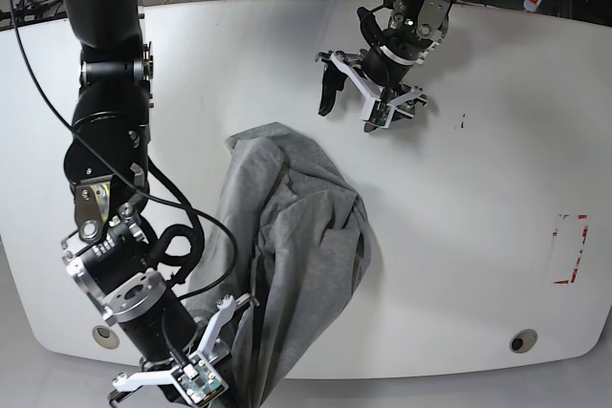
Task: Fold the T-shirt properly
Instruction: 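Lift the shirt with the right gripper, dangling it above the table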
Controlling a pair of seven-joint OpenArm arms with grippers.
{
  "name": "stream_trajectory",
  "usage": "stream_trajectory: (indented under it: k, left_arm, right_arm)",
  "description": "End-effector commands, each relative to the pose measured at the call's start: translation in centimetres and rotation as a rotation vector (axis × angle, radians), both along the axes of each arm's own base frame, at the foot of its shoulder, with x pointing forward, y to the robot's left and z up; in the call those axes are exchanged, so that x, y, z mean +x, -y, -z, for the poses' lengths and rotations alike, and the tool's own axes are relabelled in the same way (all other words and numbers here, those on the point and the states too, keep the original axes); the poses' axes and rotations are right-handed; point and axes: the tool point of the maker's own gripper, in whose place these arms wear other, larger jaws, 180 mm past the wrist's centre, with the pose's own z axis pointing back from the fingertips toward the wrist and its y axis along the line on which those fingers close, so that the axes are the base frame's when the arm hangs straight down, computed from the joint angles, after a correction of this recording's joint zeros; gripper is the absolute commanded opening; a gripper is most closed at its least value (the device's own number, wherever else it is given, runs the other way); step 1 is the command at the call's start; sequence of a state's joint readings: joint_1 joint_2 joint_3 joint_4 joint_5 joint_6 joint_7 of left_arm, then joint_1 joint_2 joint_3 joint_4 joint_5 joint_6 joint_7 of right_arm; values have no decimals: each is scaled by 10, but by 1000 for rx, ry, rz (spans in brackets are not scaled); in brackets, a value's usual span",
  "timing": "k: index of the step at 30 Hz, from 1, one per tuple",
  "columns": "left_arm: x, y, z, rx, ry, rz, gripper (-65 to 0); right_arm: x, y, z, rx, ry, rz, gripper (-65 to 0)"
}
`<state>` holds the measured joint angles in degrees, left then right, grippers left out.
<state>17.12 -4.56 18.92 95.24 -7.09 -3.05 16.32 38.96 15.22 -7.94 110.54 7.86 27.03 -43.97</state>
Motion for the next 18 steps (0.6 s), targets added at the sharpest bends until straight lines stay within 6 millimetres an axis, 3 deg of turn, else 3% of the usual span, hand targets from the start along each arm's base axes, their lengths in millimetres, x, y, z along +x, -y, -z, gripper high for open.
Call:
stream_trajectory:
  k: [1,4,8,11,16,18]
  left_arm:
    - [15,4,-7,-14,41,4,-200]
    - [15,7,3,-8,18,12,-200]
    - [26,23,2,-21,25,39,-200]
    - [27,35,7,-46,5,36,-200]
    - [41,52,-2,-82,19,34,-200]
    - [36,64,3,-86,0,57,-200]
  right_arm:
    - [-4,4,-53,11,138,-3,-650]
    - [-6,4,-71,9,179,-1,-650]
    - [-6,5,-86,8,211,-1,-650]
    - [-7,5,-90,8,219,-1,-650]
    - [-6,5,-91,9,220,0,-650]
    - [-3,6,-87,10,207,4,-650]
